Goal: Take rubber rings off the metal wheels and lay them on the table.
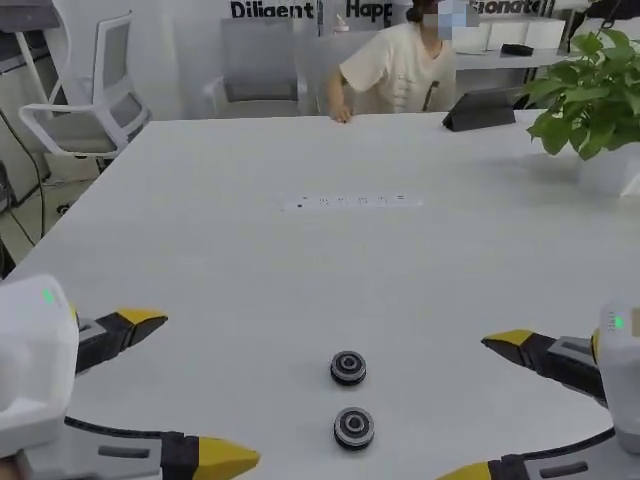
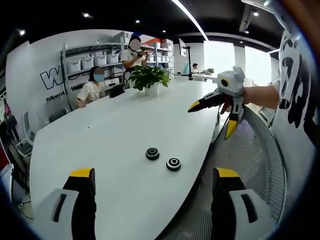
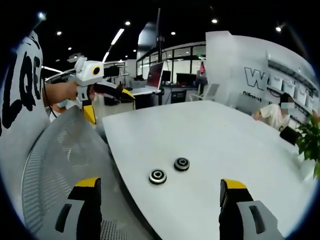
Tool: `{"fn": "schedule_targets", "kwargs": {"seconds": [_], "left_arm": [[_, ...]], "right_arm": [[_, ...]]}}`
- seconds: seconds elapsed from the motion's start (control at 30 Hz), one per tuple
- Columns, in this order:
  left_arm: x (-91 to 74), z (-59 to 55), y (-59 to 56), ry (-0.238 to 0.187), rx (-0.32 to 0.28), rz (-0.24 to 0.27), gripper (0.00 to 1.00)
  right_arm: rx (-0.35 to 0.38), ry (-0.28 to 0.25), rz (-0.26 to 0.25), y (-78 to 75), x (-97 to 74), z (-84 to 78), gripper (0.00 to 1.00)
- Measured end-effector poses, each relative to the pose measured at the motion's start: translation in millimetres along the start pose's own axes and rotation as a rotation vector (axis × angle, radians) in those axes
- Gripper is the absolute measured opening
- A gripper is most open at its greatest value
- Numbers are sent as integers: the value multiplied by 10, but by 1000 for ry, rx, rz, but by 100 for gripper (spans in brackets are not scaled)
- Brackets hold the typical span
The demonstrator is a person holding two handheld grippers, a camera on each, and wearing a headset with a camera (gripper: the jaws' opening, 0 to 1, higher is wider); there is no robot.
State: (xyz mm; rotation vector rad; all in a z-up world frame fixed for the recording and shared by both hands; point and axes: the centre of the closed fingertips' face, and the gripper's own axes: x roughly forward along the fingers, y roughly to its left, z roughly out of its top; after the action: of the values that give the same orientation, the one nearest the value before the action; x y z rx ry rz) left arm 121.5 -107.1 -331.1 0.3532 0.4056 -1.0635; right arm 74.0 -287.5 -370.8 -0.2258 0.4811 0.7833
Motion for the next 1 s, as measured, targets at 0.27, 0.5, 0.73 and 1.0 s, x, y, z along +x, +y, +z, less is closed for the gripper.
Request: {"fn": "schedule_targets", "kwargs": {"seconds": [0.27, 0.5, 0.73, 1.0], "left_arm": [[-2, 7, -13, 0, 5, -3, 96], [-3, 6, -29, 1, 7, -7, 96], [-3, 15, -35, 0, 11, -10, 96], [12, 26, -40, 0, 16, -18, 95]], "right_arm": [[-17, 2, 6, 16, -3, -2, 97], [-25, -2, 1, 10, -4, 21, 98], [-26, -5, -2, -2, -11, 24, 97], [-32, -7, -4, -35, -7, 39, 97]]}}
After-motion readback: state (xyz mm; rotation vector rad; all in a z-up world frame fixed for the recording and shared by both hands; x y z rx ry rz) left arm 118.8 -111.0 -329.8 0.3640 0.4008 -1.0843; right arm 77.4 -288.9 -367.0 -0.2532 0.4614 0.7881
